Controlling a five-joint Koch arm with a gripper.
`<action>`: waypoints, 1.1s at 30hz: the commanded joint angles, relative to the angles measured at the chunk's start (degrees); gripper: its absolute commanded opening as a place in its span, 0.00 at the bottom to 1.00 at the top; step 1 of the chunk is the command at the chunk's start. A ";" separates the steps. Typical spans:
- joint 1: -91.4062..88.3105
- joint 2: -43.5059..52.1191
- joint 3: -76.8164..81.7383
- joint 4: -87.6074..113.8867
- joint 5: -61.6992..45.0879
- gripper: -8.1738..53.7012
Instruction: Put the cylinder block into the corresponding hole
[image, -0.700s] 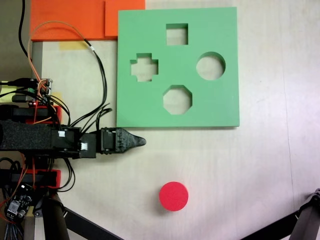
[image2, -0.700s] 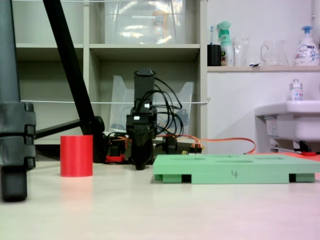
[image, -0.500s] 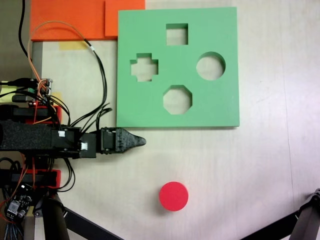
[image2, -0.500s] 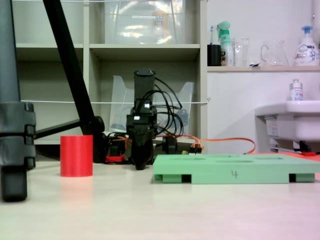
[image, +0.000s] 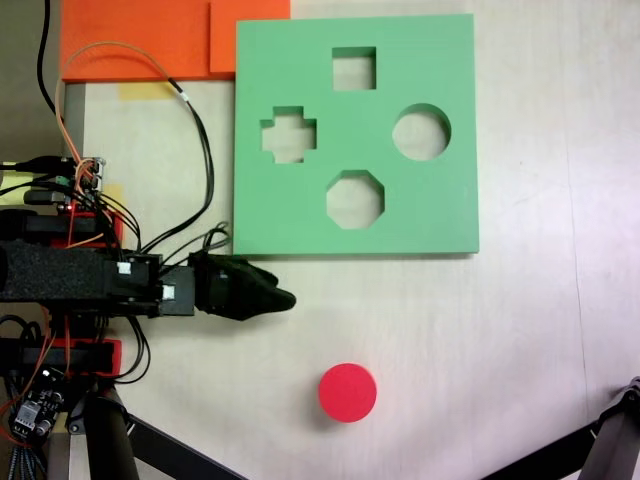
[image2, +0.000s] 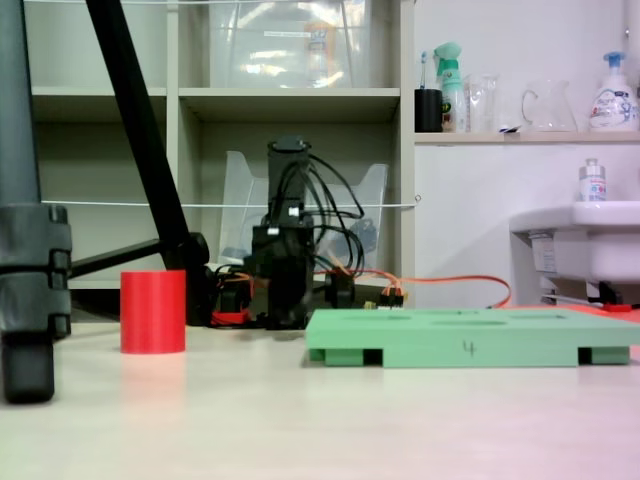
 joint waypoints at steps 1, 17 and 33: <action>-1.05 4.13 3.87 -14.33 16.00 0.68; 5.54 1.67 2.90 -27.33 65.30 0.67; 14.77 -61.00 -3.87 -85.69 57.74 0.97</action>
